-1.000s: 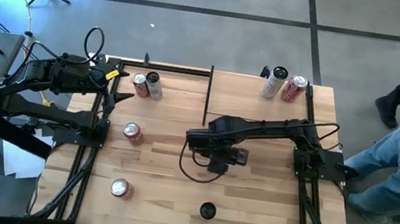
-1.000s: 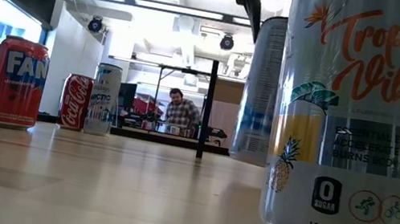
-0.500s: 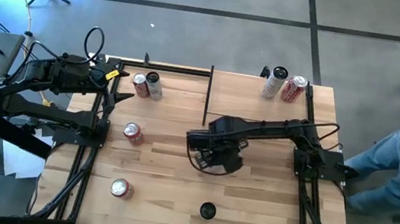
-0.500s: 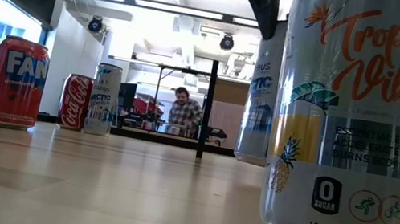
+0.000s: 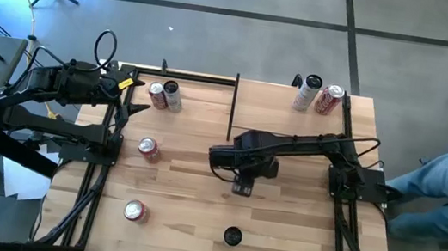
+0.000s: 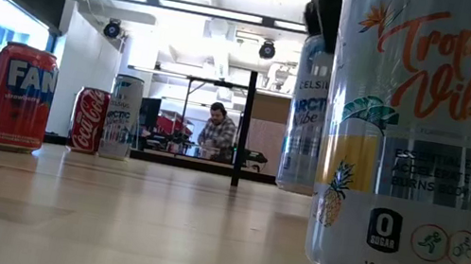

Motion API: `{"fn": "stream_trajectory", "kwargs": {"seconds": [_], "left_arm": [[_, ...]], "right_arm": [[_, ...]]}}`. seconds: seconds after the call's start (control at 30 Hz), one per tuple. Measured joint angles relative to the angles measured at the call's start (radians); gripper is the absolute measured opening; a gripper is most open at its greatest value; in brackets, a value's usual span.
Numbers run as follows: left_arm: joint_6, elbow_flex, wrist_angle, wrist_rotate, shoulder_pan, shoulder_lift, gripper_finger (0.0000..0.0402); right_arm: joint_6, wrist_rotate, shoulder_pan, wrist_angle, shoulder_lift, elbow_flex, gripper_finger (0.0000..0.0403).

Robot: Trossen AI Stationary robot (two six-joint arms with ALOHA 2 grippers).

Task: Place canned beverage on shelf
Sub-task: Put the white soda can on the shelf

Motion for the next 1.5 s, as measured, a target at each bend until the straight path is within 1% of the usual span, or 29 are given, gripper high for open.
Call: {"fn": "stream_trajectory", "kwargs": {"seconds": [0.17,0.23,0.4,0.63,0.83,1.0,1.3,1.43,1.5], "left_arm": [[0.000,0.000,0.000,0.000,0.000,0.000,0.0335],[0.000,0.000,0.000,0.000,0.000,0.000,0.0335],[0.000,0.000,0.000,0.000,0.000,0.000,0.0335],[0.000,0.000,0.000,0.000,0.000,0.000,0.0335],[0.000,0.000,0.000,0.000,0.000,0.000,0.0335],[0.000,0.000,0.000,0.000,0.000,0.000,0.0335],[0.000,0.000,0.000,0.000,0.000,0.000,0.0335],[0.000,0.000,0.000,0.000,0.000,0.000,0.0335],[0.000,0.000,0.000,0.000,0.000,0.000,0.0335]], "right_arm": [[-0.206,0.047,0.000,0.000,0.000,0.000,0.0252],[-0.239,0.057,0.000,0.000,0.000,0.000,0.0252],[-0.241,0.049,0.000,0.000,0.007,-0.002,0.0252],[-0.241,0.014,0.003,0.001,0.010,-0.052,0.0252],[-0.236,0.004,0.001,0.001,0.009,-0.058,0.0252],[-0.171,-0.001,0.000,0.001,0.009,-0.058,0.0252],[-0.150,-0.012,0.000,0.001,0.010,-0.059,0.0253],[-0.114,-0.026,0.000,0.000,0.011,-0.060,0.0269],[-0.089,-0.065,-0.001,0.005,0.016,-0.061,0.0285]]}}
